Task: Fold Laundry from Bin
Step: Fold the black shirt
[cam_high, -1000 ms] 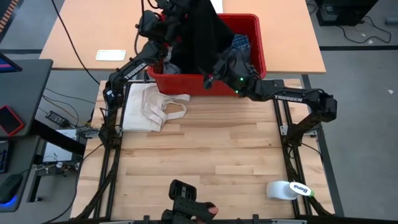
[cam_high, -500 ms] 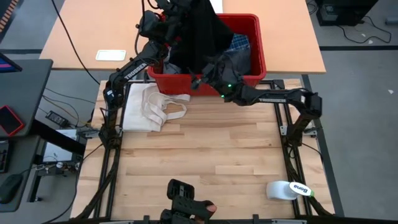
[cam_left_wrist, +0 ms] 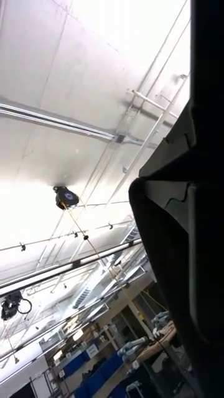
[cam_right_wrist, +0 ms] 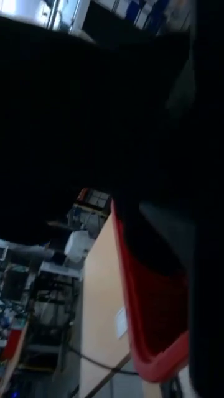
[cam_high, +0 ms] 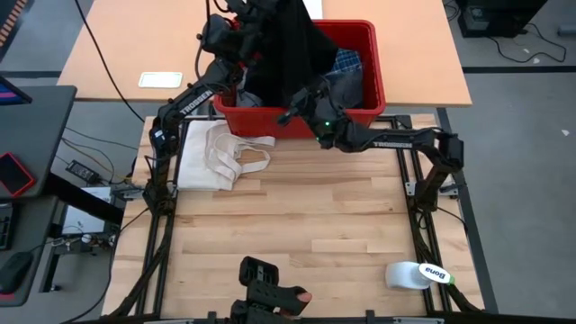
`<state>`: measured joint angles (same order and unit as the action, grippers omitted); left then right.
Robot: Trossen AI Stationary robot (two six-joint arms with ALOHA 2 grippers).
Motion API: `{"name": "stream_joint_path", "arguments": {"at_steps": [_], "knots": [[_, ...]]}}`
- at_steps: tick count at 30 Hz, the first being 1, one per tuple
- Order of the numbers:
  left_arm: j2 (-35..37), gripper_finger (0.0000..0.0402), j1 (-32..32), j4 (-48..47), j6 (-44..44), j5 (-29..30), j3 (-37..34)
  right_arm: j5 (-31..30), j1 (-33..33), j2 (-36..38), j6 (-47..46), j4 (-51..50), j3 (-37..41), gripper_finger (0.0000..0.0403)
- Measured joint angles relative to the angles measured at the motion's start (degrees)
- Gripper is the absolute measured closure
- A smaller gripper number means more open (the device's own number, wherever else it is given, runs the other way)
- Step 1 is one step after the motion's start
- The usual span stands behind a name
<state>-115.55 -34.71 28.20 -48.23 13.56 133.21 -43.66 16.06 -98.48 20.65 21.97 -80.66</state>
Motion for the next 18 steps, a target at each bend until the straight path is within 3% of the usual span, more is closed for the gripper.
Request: {"name": "stream_joint_path", "arguments": {"at_steps": [2,3,5,9,14,18], "knots": [[0.0,0.0390,0.0,-0.2,0.0,-0.2,0.0,0.3,1.0,1.6,0.1,-3.6,0.0,0.0369],[0.0,0.0390,0.0,-0.5,0.0,-0.2,0.0,0.9,1.4,2.4,0.1,-5.9,0.0,0.0384],[0.0,0.0390,-0.4,-1.9,0.9,-2.3,0.0,1.8,2.3,4.6,-0.6,-10.8,0.0,0.0385],[0.3,0.0390,-3.0,-7.9,7.9,-17.6,0.0,3.3,3.9,9.9,-4.3,-25.7,0.0,0.0393],[2.0,0.0390,-8.1,-25.2,14.9,-32.8,0.0,10.2,8.3,18.3,-14.4,-42.3,0.0,0.0395],[2.9,0.0390,-11.7,-40.5,25.0,-38.7,0.0,18.6,12.8,24.7,-21.5,-48.7,0.0,0.0396]]}}
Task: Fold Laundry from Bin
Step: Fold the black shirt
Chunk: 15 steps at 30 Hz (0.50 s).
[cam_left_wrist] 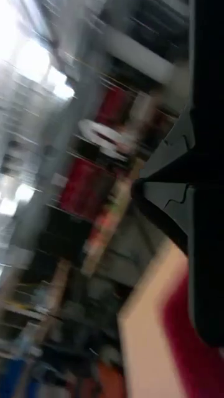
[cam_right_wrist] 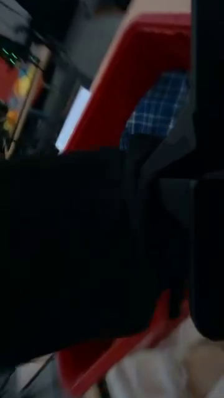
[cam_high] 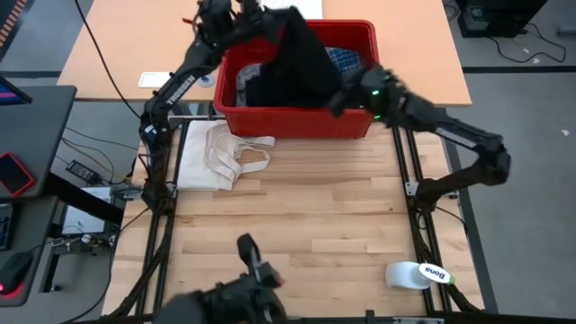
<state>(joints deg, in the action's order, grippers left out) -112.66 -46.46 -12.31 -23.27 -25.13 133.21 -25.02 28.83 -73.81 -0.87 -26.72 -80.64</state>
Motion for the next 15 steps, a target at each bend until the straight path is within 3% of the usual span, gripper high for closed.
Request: {"name": "stream_joint_path", "arguments": {"at_steps": [11,15], "knots": [[5.3,0.0388,-2.0,-19.2,24.3,-8.6,0.0,19.2,13.0,10.4,-12.8,1.1,0.0,0.0397],[7.0,0.0347,0.8,-27.9,30.6,-7.6,0.1,22.3,14.4,10.6,-13.3,-0.1,0.0,0.0398]]}}
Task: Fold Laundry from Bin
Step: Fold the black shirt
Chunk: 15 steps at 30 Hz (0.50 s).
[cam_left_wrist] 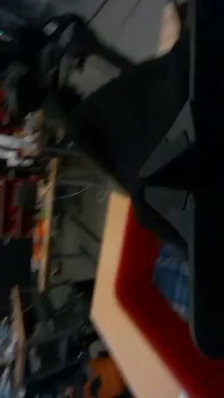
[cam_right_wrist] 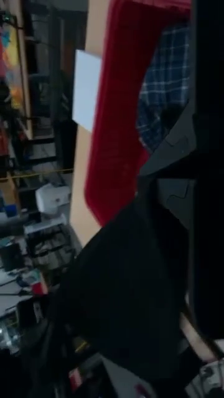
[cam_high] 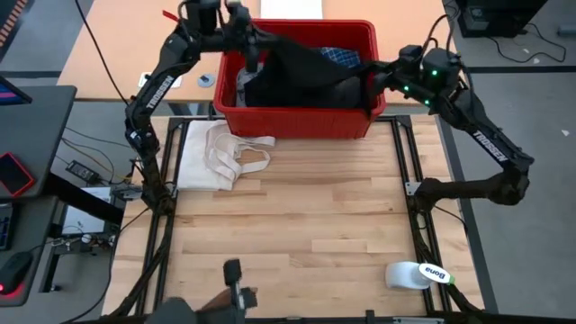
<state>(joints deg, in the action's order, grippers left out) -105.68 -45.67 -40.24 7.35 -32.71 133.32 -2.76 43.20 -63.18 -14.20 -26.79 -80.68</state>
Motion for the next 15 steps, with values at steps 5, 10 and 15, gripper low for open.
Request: {"name": "stream_joint_path", "arguments": {"at_steps": [5,10,15], "knots": [[-0.1,0.0241,4.0,-15.7,7.8,1.2,-0.1,-0.4,-0.2,-0.3,-0.4,-6.6,-3.2,0.0398],[0.0,0.0156,7.8,-23.1,14.7,7.7,-0.1,-3.5,-1.3,-1.6,1.4,-18.1,-11.2,0.0398],[0.0,0.0128,10.1,-28.6,15.7,14.2,-0.1,-8.6,-2.2,-4.3,2.6,-27.2,-19.1,0.0398]]}}
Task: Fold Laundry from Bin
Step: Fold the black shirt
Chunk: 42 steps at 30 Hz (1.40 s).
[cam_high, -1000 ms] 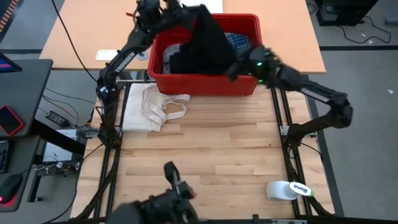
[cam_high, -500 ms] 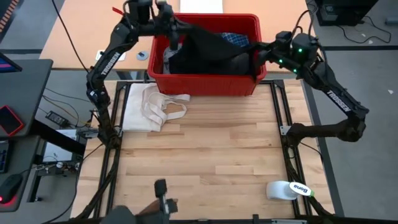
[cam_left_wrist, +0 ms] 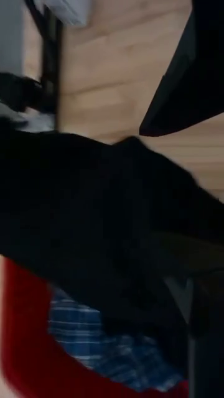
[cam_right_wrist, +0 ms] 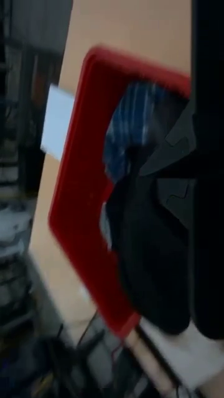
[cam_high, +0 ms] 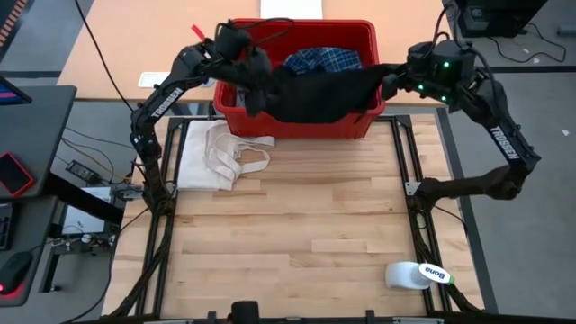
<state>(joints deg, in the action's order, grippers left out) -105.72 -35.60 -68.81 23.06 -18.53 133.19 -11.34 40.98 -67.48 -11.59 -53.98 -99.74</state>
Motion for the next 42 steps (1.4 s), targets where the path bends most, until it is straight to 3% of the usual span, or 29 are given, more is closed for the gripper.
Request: {"name": "stream_joint_path", "arguments": {"at_steps": [4,6,13,17,19,30,34,42], "knots": [[-0.1,0.0132,2.4,-5.7,3.1,4.4,-2.9,-8.2,-0.1,-2.8,-1.8,-4.1,-3.0,0.0398],[-0.2,0.0136,3.5,-6.4,3.1,7.0,-5.5,-9.6,0.0,-4.0,-2.7,-4.4,-3.5,0.0398],[-0.3,0.0151,5.9,-9.5,4.7,13.0,-15.1,-7.1,0.0,-7.9,-2.9,-4.8,-3.4,0.0398],[-0.3,0.0159,7.3,-4.3,5.3,24.6,-20.4,-6.6,0.1,-8.9,-1.5,-4.6,-3.4,0.0397],[-0.3,0.0164,8.1,-3.5,6.2,26.9,-21.4,-6.6,0.1,-8.9,-1.4,-4.7,-3.4,0.0397],[4.9,0.0197,11.0,3.9,13.7,27.1,-21.2,-5.7,1.5,-8.9,-0.3,-4.3,-3.4,0.0396],[5.5,0.0200,9.5,8.2,16.1,26.9,-21.2,-4.4,1.9,-8.9,-0.3,-3.6,-3.4,0.0396],[3.8,0.0201,5.9,8.2,20.6,25.2,-21.2,-1.8,1.9,-8.9,-0.3,0.5,-3.4,0.0395]]}}
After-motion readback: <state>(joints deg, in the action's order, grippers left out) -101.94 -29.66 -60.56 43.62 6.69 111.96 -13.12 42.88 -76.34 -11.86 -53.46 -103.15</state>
